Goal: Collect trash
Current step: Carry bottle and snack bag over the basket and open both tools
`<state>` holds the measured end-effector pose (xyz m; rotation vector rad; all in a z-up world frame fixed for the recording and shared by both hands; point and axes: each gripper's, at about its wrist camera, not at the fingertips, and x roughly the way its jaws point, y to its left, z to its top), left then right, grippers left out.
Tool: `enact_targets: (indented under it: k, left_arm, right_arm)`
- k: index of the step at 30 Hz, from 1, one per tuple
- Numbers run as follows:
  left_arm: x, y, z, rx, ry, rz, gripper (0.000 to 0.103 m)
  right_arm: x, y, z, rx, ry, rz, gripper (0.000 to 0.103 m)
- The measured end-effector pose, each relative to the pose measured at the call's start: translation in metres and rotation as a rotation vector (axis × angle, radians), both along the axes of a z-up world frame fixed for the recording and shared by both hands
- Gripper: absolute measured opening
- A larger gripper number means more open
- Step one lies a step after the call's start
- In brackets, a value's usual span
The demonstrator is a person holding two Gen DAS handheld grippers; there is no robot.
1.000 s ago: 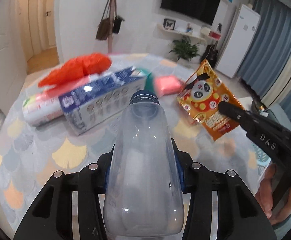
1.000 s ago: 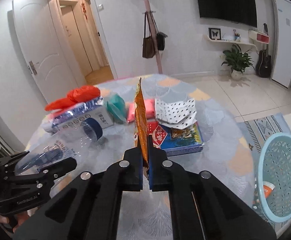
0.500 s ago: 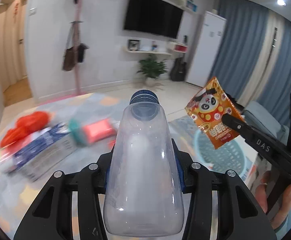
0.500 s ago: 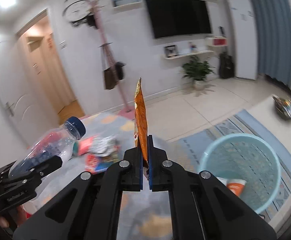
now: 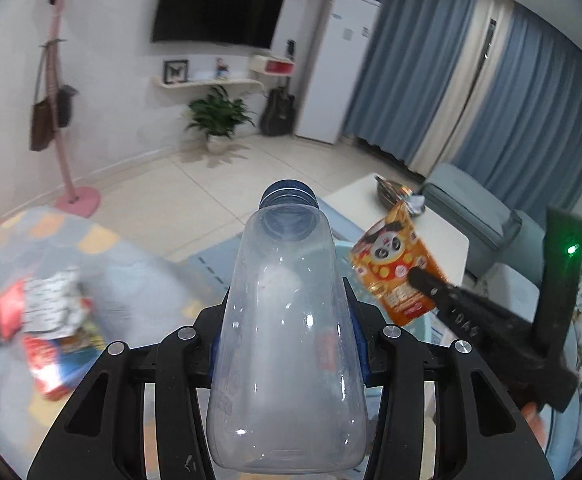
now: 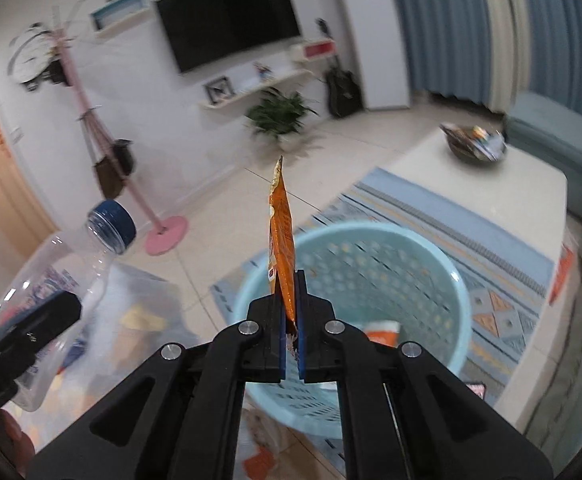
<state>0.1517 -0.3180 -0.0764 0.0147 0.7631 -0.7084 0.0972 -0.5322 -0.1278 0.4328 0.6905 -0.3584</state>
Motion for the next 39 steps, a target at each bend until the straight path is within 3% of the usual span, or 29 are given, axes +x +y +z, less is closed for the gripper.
enact_targets:
  k: [6, 12, 18, 20, 22, 23, 24, 25, 35, 39]
  left_arm:
    - [0.011, -0.047, -0.032, 0.037, 0.073, -0.065, 0.045]
    - [0.021, -0.063, -0.055, 0.066, 0.131, -0.069, 0.045]
    - [0.024, -0.063, -0.059, 0.063, 0.143, -0.065, 0.046]
    - [0.023, -0.060, -0.053, 0.054, 0.138, -0.062, 0.053]
    - [0.020, -0.051, -0.048, 0.035, 0.127, -0.060, 0.067]
    - [0.018, -0.047, -0.045, 0.026, 0.118, -0.057, 0.069]
    - [0.015, -0.044, -0.041, 0.016, 0.110, -0.056, 0.072]
    - [0.013, -0.037, -0.036, 0.003, 0.101, -0.053, 0.073]
    - [-0.017, 0.031, 0.006, -0.079, 0.034, 0.028, 0.077]
    - [-0.035, 0.076, 0.028, -0.094, -0.009, 0.093, 0.080]
  right_arm:
    - [-0.001, -0.029, -0.038, 0.054, 0.086, -0.056, 0.002]
    - [0.000, -0.039, -0.061, 0.080, 0.149, -0.079, 0.002]
    - [0.001, -0.043, -0.065, 0.101, 0.170, -0.097, 0.003]
    - [0.001, -0.043, -0.063, 0.105, 0.169, -0.101, 0.006]
    - [-0.001, -0.042, -0.061, 0.108, 0.162, -0.104, 0.021]
    - [-0.002, -0.042, -0.060, 0.106, 0.160, -0.108, 0.027]
    - [-0.004, -0.040, -0.057, 0.100, 0.152, -0.115, 0.041]
    - [-0.006, -0.039, -0.054, 0.096, 0.146, -0.118, 0.048]
    - [-0.015, 0.009, 0.000, 0.039, 0.038, -0.024, 0.049]
    - [-0.017, 0.047, 0.032, -0.006, -0.037, 0.061, 0.056]
